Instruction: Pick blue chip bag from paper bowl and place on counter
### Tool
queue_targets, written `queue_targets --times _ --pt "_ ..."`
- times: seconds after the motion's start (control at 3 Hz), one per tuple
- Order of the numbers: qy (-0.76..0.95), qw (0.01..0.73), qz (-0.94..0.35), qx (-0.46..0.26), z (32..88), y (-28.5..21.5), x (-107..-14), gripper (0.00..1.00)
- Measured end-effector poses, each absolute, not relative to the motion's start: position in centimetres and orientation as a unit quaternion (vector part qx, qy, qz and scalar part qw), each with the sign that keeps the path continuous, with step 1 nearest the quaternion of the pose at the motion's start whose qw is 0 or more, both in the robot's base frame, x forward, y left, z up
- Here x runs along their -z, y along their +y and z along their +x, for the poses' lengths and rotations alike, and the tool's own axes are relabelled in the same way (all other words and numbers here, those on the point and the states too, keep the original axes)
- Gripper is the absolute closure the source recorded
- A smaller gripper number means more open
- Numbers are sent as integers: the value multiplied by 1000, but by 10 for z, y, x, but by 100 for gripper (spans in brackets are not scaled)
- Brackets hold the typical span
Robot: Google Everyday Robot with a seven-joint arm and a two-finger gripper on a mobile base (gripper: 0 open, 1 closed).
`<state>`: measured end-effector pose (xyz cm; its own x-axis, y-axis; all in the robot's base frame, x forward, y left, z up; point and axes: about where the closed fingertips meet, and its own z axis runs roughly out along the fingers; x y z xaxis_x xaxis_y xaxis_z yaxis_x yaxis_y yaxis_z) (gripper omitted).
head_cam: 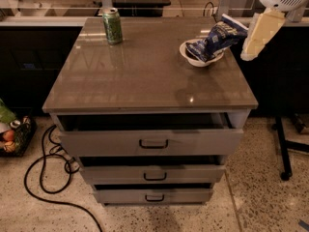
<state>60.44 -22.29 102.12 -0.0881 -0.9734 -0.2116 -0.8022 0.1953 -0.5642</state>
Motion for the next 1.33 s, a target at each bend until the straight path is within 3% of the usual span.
queue_targets --times 0.67,1.33 --pt "724 274 -615 150 623 -223 -1016 0" --pt "727 258 -628 99 692 -218 -972 0"
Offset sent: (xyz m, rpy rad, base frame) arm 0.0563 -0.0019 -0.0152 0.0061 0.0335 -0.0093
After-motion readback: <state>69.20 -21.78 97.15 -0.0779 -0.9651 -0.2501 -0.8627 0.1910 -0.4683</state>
